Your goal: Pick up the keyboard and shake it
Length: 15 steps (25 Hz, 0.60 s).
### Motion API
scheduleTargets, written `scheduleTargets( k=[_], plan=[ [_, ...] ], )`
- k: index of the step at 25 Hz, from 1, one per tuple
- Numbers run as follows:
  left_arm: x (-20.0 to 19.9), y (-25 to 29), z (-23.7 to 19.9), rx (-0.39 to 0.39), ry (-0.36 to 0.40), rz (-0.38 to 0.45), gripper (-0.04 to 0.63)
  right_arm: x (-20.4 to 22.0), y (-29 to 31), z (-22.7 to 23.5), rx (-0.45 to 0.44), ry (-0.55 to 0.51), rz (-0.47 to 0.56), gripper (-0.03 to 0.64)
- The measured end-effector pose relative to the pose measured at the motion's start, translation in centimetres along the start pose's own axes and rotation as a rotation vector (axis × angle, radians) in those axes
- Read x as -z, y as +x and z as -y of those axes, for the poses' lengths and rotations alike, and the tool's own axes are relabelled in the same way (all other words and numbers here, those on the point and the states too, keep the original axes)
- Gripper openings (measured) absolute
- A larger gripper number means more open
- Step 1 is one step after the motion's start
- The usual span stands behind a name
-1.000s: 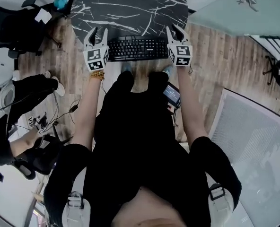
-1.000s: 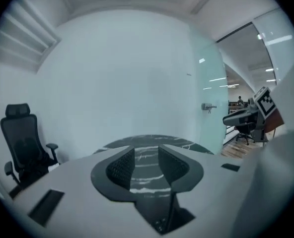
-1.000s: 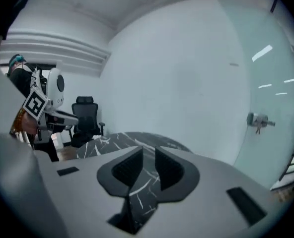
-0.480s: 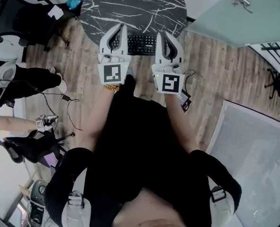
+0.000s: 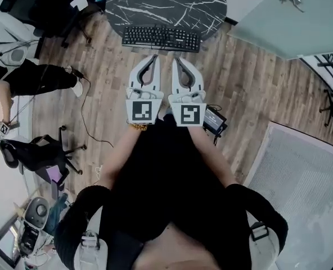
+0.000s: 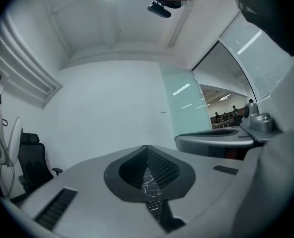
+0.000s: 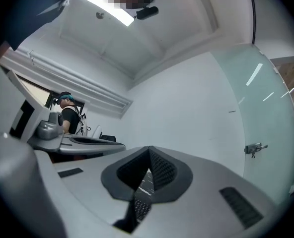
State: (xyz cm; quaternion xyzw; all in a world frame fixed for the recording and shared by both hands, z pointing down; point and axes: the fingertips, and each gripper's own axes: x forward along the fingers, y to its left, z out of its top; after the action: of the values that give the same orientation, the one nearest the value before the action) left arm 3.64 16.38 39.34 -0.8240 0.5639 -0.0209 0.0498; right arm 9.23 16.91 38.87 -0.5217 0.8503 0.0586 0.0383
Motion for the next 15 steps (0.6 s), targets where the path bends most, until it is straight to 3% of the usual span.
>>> scheduleTargets(
  k=[5, 10, 15],
  plan=[
    [0.0, -0.7, 0.5, -0.021, -0.025, 0.043, 0.014, -0.5, -1.2, -1.3, 0.013, -0.001, 0.016, 0.028],
    [-0.7, -1.3, -0.2, 0.000, -0.031, 0.068, 0.014, -1.9, -1.0, -2.3, 0.028, -0.094, 0.045, 0.028],
    [-1.2, -2.8, -1.7, 0.014, -0.062, 0.082, 0.014, -2.0, -0.8, -3.1, 0.050, -0.099, 0.004, 0.028]
  ],
)
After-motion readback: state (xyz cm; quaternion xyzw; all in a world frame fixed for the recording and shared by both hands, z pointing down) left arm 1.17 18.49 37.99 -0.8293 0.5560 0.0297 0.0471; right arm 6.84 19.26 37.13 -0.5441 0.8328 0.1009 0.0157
